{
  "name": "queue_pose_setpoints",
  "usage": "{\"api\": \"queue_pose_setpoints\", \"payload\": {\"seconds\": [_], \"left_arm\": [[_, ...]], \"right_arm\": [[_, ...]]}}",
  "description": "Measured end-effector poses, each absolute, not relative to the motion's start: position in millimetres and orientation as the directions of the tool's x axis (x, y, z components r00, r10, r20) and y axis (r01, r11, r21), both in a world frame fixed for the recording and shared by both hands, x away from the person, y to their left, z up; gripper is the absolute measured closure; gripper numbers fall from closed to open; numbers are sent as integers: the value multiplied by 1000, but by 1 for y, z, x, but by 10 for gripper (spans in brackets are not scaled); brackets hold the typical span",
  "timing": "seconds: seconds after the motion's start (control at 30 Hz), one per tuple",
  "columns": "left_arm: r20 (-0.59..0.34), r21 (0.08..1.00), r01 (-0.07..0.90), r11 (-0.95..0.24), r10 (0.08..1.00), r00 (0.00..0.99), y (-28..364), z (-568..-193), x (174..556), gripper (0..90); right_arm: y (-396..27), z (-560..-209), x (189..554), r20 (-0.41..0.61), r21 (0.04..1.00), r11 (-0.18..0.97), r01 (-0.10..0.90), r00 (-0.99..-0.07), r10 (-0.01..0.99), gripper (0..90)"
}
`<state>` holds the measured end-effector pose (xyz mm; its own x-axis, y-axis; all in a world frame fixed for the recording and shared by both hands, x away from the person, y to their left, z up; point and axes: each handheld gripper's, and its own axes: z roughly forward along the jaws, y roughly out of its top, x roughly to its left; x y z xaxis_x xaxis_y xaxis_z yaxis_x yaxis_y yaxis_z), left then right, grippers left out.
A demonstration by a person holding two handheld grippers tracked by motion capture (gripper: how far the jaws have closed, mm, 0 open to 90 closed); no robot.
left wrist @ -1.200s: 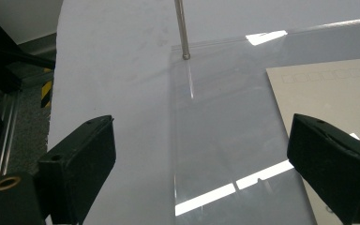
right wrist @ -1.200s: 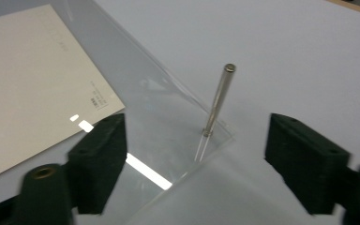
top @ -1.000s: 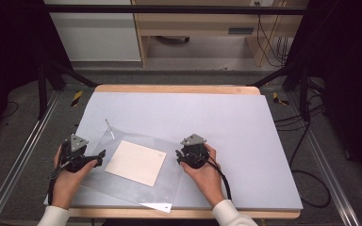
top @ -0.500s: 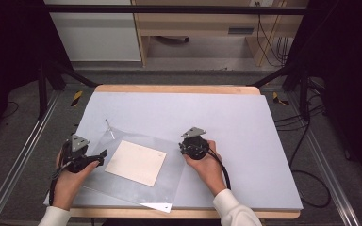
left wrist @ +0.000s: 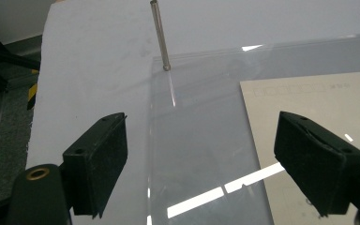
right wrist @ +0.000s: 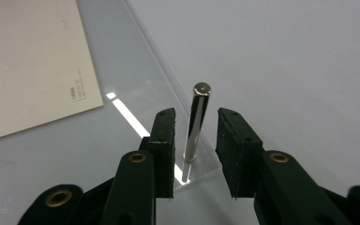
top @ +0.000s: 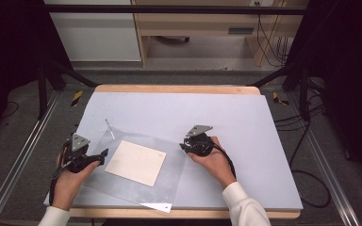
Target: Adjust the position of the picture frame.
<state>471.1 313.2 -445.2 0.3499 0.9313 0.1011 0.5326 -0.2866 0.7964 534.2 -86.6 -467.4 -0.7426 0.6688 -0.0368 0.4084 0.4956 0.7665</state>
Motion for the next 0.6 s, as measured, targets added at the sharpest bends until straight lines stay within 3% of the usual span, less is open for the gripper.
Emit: {"api": "queue_pose_setpoints", "payload": {"seconds": [0.1, 0.27, 0.43, 0.6], "left_arm": [[86, 802, 530, -277, 930, 357, 313, -442, 477, 189], [89, 795, 532, -292, 923, 374, 319, -437, 503, 289], [108, 761, 554, -337, 908, 405, 325, -444, 539, 387], [54, 782, 545, -303, 903, 426, 328, -456, 560, 502]], "right_arm": [[-85, -468, 535, -38, 769, 493, 406, -741, 671, 702], [-83, -470, 536, -28, 769, 488, 413, -741, 671, 848], [-83, -470, 536, -20, 768, 483, 421, -738, 675, 852], [-82, -470, 536, -15, 765, 478, 431, -731, 683, 852]]}}
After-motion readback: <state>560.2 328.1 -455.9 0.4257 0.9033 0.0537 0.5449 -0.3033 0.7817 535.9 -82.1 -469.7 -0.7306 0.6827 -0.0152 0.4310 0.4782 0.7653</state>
